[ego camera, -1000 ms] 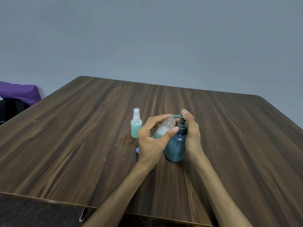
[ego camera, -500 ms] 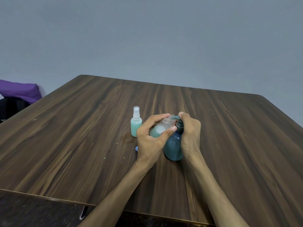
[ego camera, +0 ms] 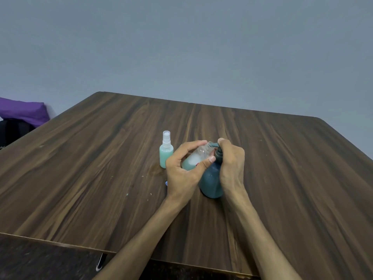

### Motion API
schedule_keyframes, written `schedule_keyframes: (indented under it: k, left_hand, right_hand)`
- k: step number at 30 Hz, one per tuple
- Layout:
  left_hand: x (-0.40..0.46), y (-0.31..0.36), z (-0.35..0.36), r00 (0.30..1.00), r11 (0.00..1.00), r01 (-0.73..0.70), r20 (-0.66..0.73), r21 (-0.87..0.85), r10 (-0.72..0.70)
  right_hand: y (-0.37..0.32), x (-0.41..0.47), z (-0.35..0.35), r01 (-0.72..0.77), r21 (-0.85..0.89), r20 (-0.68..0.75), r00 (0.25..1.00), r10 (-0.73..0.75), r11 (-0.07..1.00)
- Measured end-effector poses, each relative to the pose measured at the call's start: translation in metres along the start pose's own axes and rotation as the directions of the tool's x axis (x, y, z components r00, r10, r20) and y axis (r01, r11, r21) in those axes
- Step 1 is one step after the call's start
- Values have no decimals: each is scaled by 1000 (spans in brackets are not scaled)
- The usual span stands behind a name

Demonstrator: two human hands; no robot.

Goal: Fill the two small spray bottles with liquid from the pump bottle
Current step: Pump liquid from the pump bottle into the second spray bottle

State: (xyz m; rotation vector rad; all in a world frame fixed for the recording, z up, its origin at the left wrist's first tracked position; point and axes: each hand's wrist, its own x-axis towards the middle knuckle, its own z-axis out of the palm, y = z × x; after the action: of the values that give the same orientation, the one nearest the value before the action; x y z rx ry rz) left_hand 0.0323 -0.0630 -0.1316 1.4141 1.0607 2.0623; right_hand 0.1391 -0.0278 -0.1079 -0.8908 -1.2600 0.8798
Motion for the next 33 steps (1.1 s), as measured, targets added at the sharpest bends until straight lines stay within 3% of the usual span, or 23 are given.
schedule_keyframes:
  k: [12, 16, 33]
  left_hand:
    - [-2, 4, 0, 1000, 1000, -11, 10, -10, 11]
    - [-1, 2, 0, 1000, 1000, -11, 16, -2, 11]
    - [-1, 3, 0, 1000, 1000, 2, 22, -24, -2]
  right_hand:
    - [6, 10, 2, -225, 82, -12, 974, 227, 971]
    - [7, 8, 1, -163, 58, -11, 986, 164, 985]
    - [3, 10, 0, -195, 80, 51, 980, 191, 978]
